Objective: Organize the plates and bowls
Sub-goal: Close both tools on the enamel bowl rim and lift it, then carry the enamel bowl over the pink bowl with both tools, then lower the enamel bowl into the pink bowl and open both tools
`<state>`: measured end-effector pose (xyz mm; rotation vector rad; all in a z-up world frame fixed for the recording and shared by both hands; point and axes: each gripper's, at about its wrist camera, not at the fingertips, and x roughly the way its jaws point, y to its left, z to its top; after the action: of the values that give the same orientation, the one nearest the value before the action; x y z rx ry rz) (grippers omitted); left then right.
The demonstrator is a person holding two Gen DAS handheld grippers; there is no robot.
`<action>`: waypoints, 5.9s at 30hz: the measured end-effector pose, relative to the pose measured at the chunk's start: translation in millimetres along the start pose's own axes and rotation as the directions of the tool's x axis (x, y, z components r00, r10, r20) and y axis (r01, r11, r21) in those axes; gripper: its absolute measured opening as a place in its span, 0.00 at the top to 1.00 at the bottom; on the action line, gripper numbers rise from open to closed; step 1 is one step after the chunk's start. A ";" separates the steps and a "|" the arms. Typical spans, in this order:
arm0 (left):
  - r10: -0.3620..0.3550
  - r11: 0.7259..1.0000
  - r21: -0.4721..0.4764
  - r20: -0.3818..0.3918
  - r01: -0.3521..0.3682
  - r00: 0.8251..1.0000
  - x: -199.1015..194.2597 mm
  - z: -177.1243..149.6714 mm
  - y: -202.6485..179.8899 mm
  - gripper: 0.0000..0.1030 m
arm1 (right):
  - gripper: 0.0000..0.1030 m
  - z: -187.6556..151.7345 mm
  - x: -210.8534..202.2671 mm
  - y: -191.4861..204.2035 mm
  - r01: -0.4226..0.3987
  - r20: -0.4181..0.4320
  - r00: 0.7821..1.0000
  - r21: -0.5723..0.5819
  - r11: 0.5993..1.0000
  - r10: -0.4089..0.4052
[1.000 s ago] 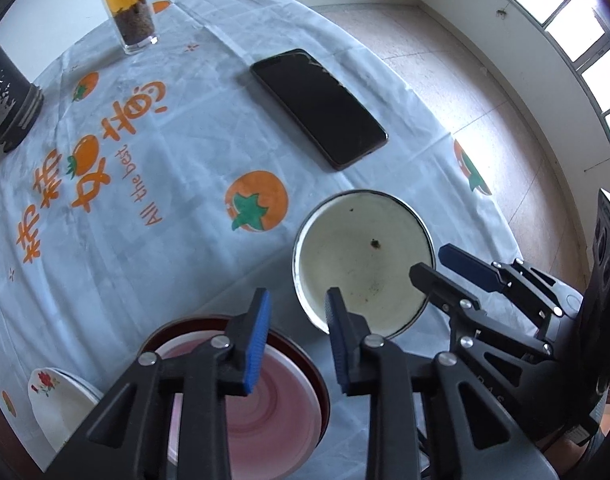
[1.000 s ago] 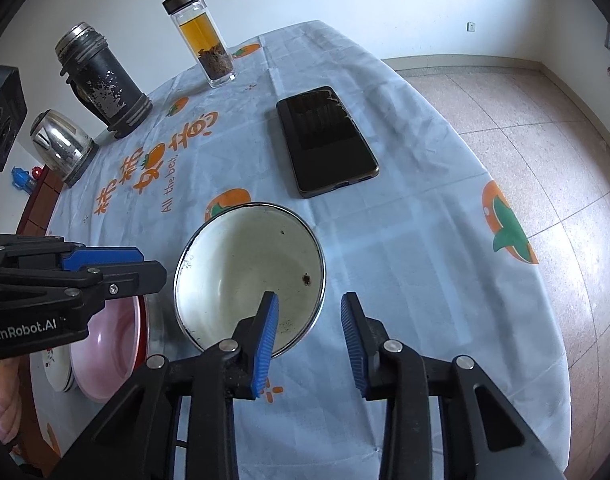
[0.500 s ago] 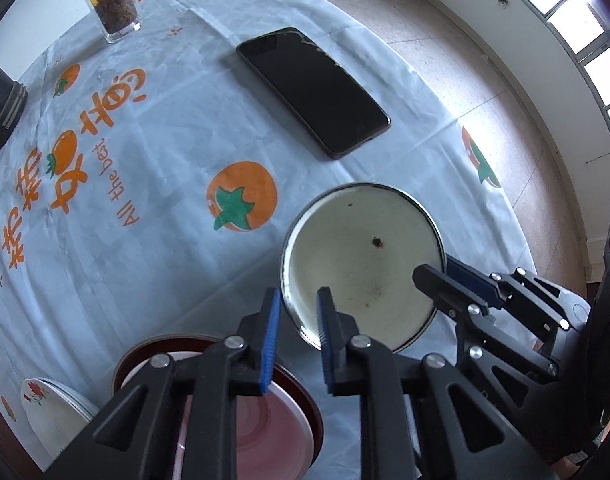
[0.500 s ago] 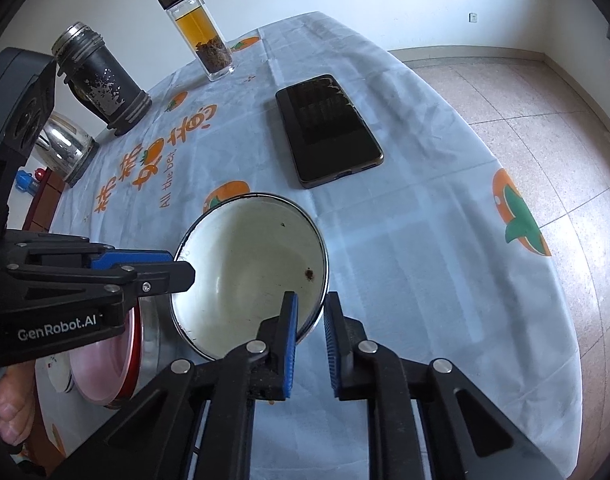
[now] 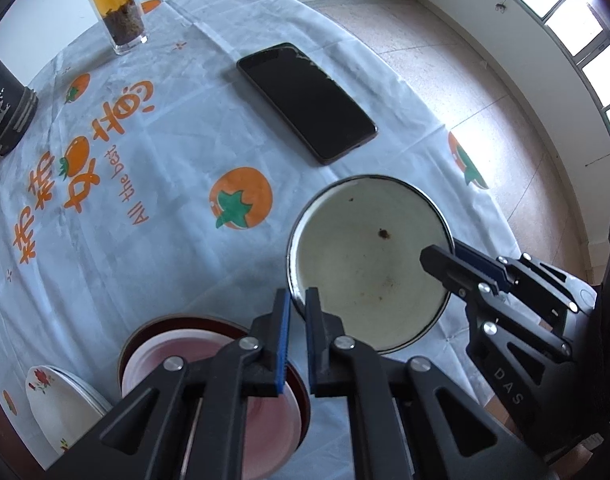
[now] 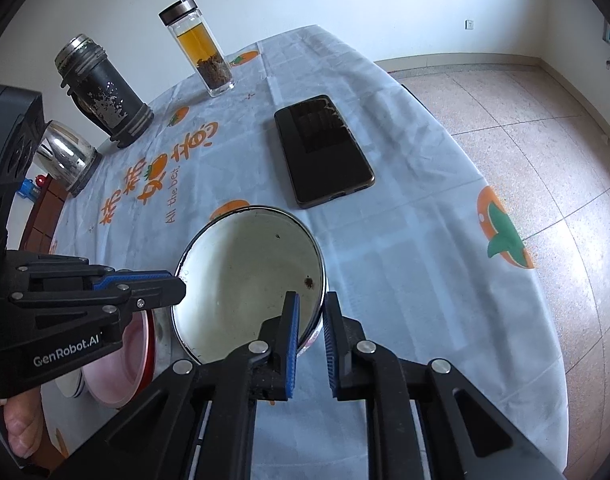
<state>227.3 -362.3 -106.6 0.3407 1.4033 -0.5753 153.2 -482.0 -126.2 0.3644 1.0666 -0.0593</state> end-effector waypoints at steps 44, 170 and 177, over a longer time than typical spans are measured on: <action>0.070 0.961 -0.276 0.170 -0.021 0.983 -97.2 -98.6 76.8 0.97 | 0.87 -4.8 -44.8 118.2 -0.169 0.020 0.983 -0.263 0.950 0.180; 0.006 0.947 -0.322 0.044 0.008 0.999 -29.0 -110.2 96.1 0.97 | 0.87 -24.6 4.2 130.1 -0.126 -0.094 0.991 -0.320 0.939 0.101; 0.004 0.948 -0.320 0.046 0.010 0.999 -29.0 -110.4 96.1 0.97 | 0.87 -25.0 4.2 131.2 -0.121 -0.096 0.991 -0.323 0.939 0.095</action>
<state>188.9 -218.1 -105.3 0.0641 1.4259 -0.3466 163.2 -350.3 -106.0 0.1225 1.1109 0.2317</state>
